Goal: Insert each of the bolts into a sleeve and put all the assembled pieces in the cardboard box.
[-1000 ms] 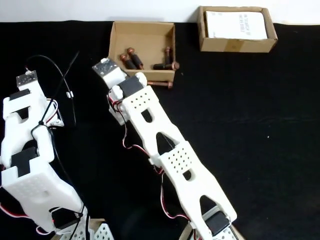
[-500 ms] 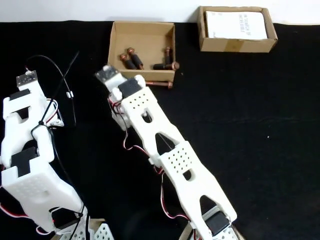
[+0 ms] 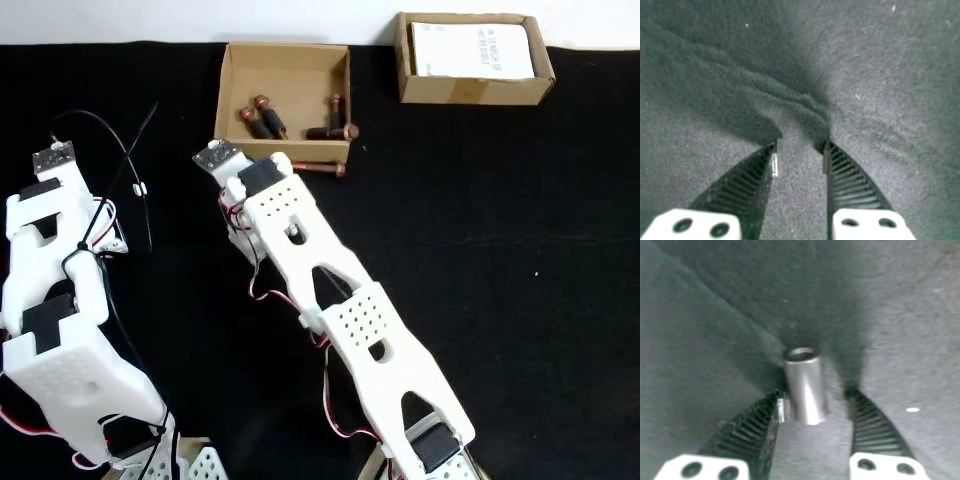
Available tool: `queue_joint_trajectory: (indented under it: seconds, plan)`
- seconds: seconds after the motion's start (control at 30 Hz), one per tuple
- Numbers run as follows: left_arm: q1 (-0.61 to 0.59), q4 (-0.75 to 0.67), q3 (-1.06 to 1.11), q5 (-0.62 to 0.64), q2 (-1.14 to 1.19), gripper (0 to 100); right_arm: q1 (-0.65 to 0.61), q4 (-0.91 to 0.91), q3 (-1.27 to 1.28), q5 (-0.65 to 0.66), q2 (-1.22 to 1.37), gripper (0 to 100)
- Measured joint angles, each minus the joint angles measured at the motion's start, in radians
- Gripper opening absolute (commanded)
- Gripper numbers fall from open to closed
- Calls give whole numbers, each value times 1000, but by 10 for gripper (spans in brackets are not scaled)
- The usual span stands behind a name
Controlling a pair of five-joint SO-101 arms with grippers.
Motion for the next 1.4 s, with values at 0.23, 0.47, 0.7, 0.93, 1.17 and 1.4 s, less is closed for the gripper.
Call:
queue_joint_trajectory:
  seconds: [0.23,0.47,0.7,0.93,1.17,1.4]
  plan:
    - [0,0,0,0,0,140,15,-9,0,54,0,7]
    - [0,0,0,0,0,140,44,17,-11,54,-5,7]
    - [118,81,-69,-40,3,141,209,28,57,57,-244,7]
    - [423,290,-367,-233,12,143,540,28,442,57,-758,10]
    - [706,153,-523,-388,89,143,793,-64,939,-29,-1145,10]
    - [804,17,-704,-48,348,143,862,-358,1335,-127,-1329,10]
